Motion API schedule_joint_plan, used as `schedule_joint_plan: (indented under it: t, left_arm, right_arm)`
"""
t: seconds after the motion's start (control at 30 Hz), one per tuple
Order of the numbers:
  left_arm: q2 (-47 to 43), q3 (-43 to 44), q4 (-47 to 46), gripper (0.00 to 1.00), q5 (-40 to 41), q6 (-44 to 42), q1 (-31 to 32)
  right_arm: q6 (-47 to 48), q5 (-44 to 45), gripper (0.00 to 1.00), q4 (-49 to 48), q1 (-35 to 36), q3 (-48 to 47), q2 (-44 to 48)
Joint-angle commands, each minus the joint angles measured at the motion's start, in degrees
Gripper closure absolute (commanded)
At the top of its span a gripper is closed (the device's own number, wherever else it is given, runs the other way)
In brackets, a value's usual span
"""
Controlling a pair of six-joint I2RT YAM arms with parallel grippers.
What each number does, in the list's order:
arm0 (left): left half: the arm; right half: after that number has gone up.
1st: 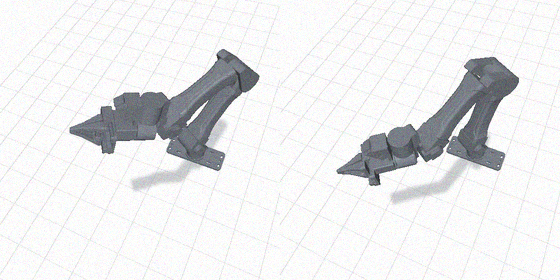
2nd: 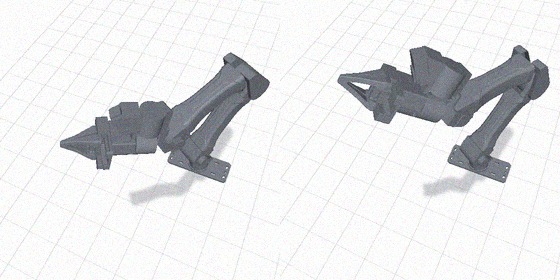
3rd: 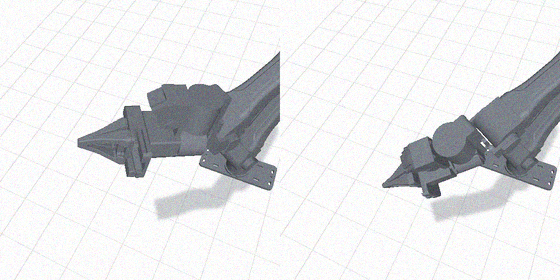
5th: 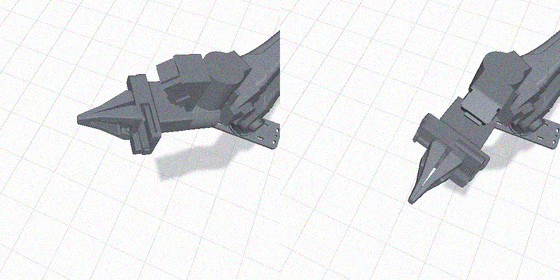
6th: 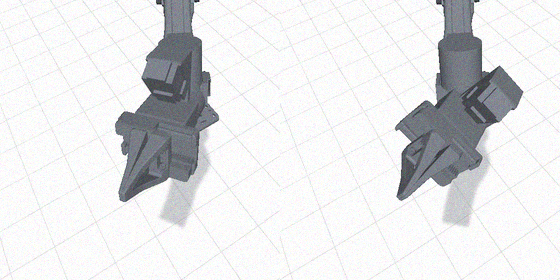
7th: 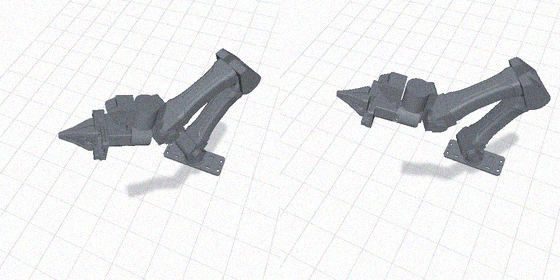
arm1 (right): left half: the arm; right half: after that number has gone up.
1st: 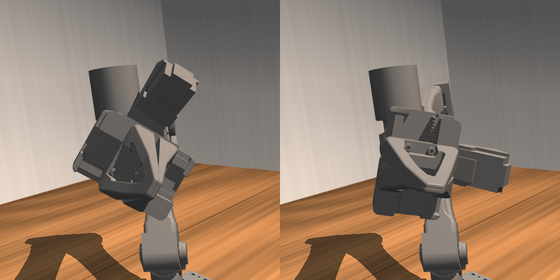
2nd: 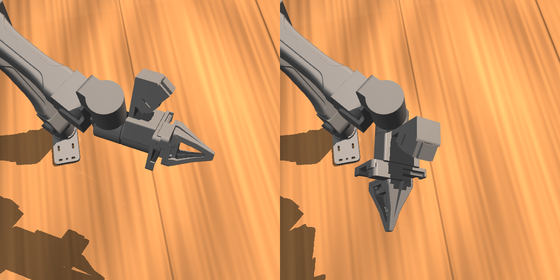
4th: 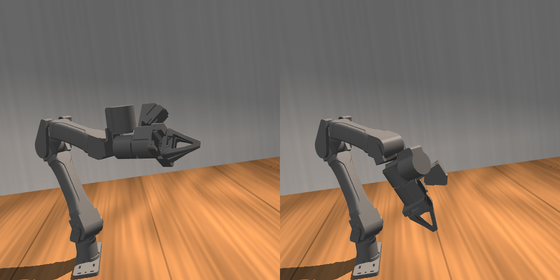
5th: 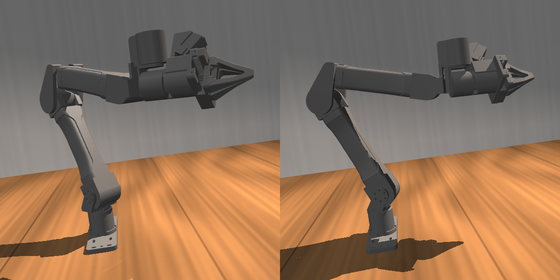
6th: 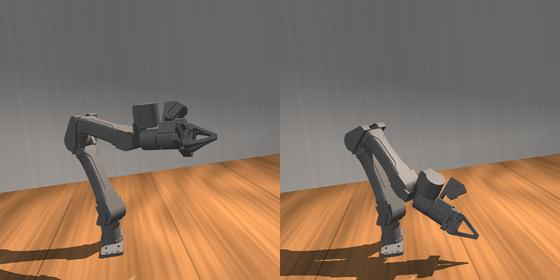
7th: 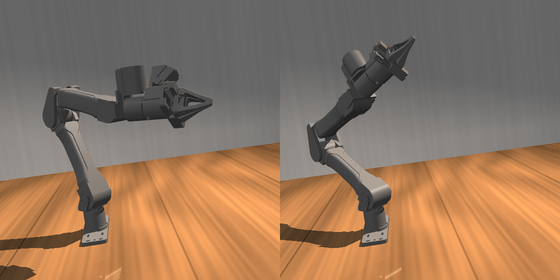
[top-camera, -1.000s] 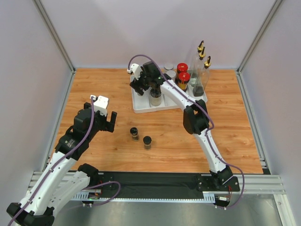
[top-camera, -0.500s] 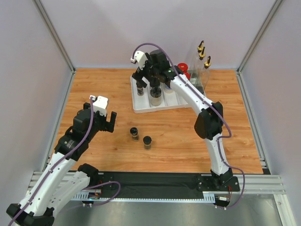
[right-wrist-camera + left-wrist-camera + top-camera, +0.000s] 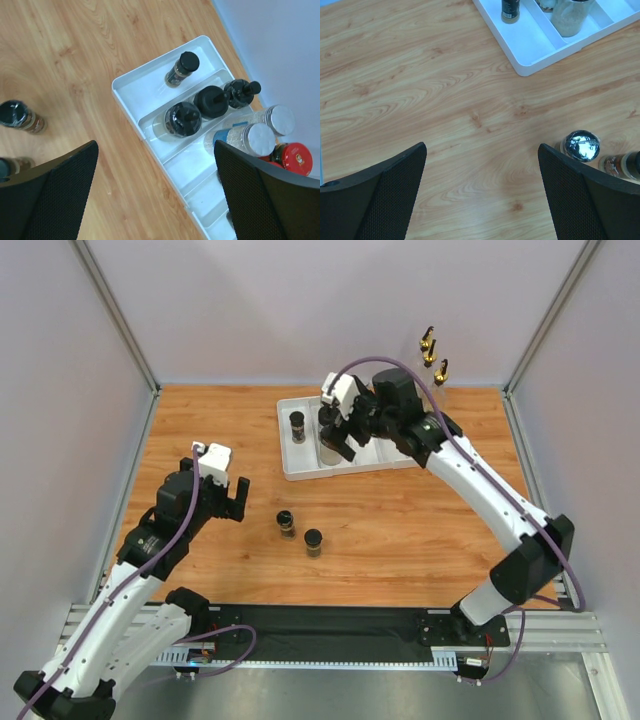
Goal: Organize the condiment bottles
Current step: Pick up the bottle from the center of the board.
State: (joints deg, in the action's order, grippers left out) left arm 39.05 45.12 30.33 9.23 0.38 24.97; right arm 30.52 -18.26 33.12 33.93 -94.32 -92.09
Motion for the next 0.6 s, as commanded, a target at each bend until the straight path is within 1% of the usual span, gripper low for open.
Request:
schedule_joint_plan:
  t: [0.0, 0.03, 0.13, 0.27, 0.37, 0.5, 0.57]
  left_arm:
    - [0.8, 0.0, -2.2, 0.0, -1.5, 1.2, -0.4]
    - [1.2, 0.1, -2.2, 0.0, -1.8, 1.2, -0.4]
    - [2.3, 0.5, -2.3, 0.0, -2.8, 1.6, -0.4]
    - [3.6, 1.3, -2.4, 0.0, -4.5, 2.3, -0.4]
    - [4.3, 1.8, -2.2, 0.0, -6.2, 2.9, -0.4]
    - [5.2, 1.9, -2.1, 0.0, -7.9, 3.7, -0.4]
    - [5.8, 1.7, -2.4, 0.0, -8.7, 4.2, -0.4]
  right_arm:
    - [1.0, -0.8, 0.0, -1.8, 0.1, 6.9, 7.9]
    - [0.9, -0.7, 0.0, -2.0, 0.0, 10.8, 10.9]
    - [0.6, 0.1, 0.0, -3.5, 0.0, 17.7, 15.2]
    - [-1.9, 2.3, 0.0, -6.6, -0.9, 25.2, 22.4]
    - [-4.7, 2.5, 0.0, -7.7, -4.0, 28.6, 25.3]
    - [-9.9, -1.8, 0.0, -7.9, -10.8, 31.8, 29.2]
    - [-11.2, -3.4, 0.0, -8.4, -12.7, 33.4, 30.7]
